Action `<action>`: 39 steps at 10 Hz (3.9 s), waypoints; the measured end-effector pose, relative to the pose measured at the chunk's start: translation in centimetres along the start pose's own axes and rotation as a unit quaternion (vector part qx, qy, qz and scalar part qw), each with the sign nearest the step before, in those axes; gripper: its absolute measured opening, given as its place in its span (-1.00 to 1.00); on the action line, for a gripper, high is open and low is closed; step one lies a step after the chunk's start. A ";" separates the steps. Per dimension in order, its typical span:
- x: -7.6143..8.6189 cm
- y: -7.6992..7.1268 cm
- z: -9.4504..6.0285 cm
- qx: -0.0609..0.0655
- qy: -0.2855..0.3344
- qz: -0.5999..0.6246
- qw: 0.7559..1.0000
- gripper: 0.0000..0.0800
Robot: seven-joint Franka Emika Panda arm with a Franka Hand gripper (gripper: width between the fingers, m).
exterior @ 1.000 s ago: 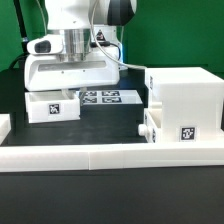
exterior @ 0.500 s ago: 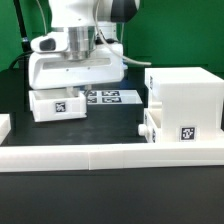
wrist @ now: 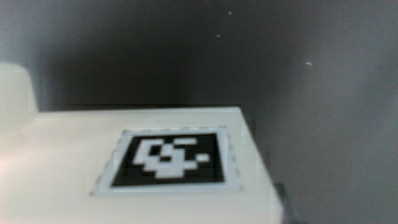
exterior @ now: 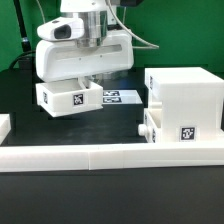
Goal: Assemble drawer
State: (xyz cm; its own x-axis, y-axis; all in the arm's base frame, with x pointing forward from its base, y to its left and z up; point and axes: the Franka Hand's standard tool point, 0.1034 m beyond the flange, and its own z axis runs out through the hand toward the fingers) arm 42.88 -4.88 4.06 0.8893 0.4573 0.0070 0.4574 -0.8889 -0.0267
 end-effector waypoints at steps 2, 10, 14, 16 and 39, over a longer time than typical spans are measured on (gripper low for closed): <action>0.2 0.3 0.3 -0.003 -0.003 -0.160 0.987 -0.89; 3.6 2.0 -1.1 -0.004 -0.037 -0.451 0.892 -0.89; 6.0 3.1 -1.6 -0.022 -0.022 -0.464 0.885 -0.89; 5.8 2.9 -1.3 -0.024 -0.020 -0.465 0.885 -0.89; 11.3 0.5 -1.8 -0.016 -0.022 -0.493 0.870 -0.89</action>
Offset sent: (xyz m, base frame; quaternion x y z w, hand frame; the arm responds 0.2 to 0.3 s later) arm 0.0392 -0.0013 0.0129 0.0195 -0.0365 -0.3240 0.9452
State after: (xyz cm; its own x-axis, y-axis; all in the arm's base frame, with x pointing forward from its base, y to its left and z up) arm 53.13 -0.18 5.94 0.0642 0.9975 -0.0279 0.9979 -0.0643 -0.0024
